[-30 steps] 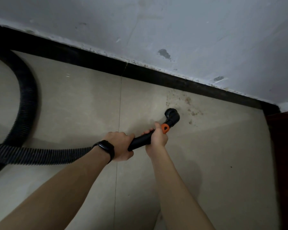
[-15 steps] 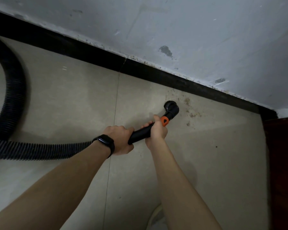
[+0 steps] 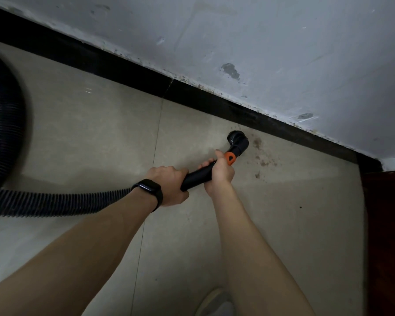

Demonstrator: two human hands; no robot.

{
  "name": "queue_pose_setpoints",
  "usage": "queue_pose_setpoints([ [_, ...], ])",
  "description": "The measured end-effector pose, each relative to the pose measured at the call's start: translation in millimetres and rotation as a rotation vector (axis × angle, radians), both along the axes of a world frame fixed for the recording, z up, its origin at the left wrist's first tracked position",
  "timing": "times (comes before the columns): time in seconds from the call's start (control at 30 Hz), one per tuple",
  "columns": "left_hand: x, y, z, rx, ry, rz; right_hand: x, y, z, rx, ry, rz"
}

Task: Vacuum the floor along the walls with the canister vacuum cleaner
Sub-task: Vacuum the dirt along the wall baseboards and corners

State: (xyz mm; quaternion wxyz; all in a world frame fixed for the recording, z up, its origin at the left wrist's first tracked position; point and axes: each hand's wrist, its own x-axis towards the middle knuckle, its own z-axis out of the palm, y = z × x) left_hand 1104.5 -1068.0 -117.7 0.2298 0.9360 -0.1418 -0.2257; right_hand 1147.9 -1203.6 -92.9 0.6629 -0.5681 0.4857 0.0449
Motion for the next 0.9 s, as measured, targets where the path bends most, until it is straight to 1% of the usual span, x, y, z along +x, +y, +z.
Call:
queue_pose_setpoints([
  [0.23, 11.6, -7.3, -1.1, -0.049, 0.011, 0.042, 18.0, -7.8, -1.0, 0.0, -0.002, 0.017],
  [0.5, 15.5, -12.3, 4.7, -0.143, 0.072, 0.137, 32.7, -9.5, 1.5, -0.008, -0.006, 0.03],
  [0.73, 14.5, 10.5, 10.8, -0.117, 0.04, 0.158, 35.0, 13.1, 3.9, 0.026, -0.007, 0.025],
  [0.83, 9.2, 28.6, 10.0, -0.096, 0.038, 0.187, 31.1, 34.9, 6.5, 0.021, -0.004, 0.054],
  [0.9, 3.8, 43.5, 9.8, -0.081, 0.062, 0.219, 28.0, 50.8, 6.7, 0.002, 0.011, 0.112],
])
